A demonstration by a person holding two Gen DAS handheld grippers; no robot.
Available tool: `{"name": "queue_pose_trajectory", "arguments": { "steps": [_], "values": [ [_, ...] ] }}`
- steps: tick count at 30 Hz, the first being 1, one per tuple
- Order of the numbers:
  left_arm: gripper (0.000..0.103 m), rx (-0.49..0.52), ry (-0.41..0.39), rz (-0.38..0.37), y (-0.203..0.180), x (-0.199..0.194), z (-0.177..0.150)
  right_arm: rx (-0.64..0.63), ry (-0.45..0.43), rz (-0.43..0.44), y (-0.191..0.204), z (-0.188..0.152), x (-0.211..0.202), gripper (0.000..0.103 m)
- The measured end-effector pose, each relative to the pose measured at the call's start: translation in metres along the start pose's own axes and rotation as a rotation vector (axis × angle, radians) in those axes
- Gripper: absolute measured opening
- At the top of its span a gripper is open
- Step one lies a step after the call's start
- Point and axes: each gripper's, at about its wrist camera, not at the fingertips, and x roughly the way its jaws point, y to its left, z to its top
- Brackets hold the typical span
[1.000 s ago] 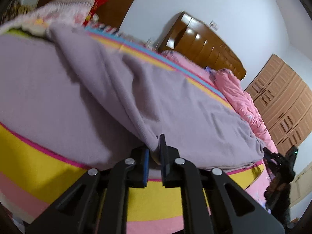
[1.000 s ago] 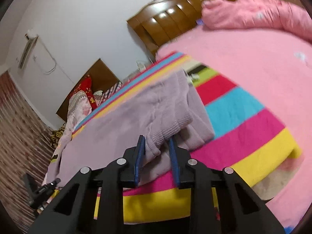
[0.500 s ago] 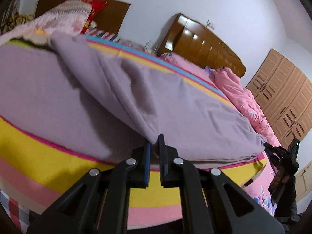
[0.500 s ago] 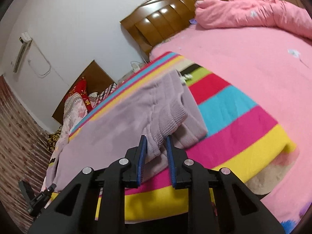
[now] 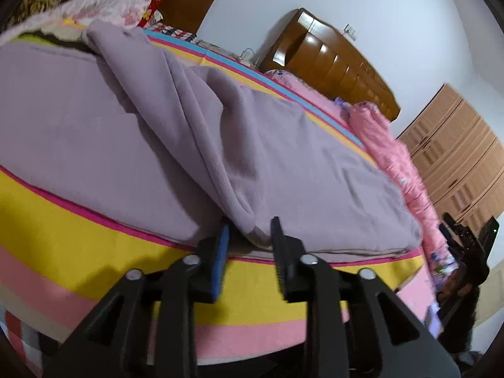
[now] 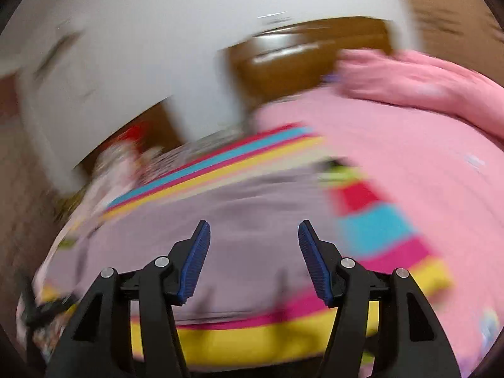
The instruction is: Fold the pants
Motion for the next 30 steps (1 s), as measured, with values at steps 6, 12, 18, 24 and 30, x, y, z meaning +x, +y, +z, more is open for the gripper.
{"name": "queue_pose_trajectory", "arguments": {
  "steps": [6, 12, 18, 24, 30],
  "values": [
    [0.082, -0.087, -0.130, 0.075, 0.015, -0.040, 0.034, -0.415, 0.254, 0.224, 0.152, -0.030, 0.079, 0.059],
    [0.088, -0.094, -0.161, 0.258, 0.029, -0.035, 0.135, -0.662, 0.399, 0.165, 0.212, -0.084, 0.132, 0.060],
    [0.090, -0.081, -0.021, 0.456, 0.041, 0.052, 0.232, -0.580, 0.412, 0.208, 0.192, -0.082, 0.135, 0.060],
    [0.080, -0.012, 0.251, 0.675, 0.062, 0.140, 0.249, -0.580, 0.397, 0.214, 0.199, -0.086, 0.128, 0.062],
    [0.006, 0.077, 0.148, 0.652, 0.063, 0.103, 0.248, -0.575, 0.395, 0.234, 0.198, -0.082, 0.128, 0.062]
  ]
}}
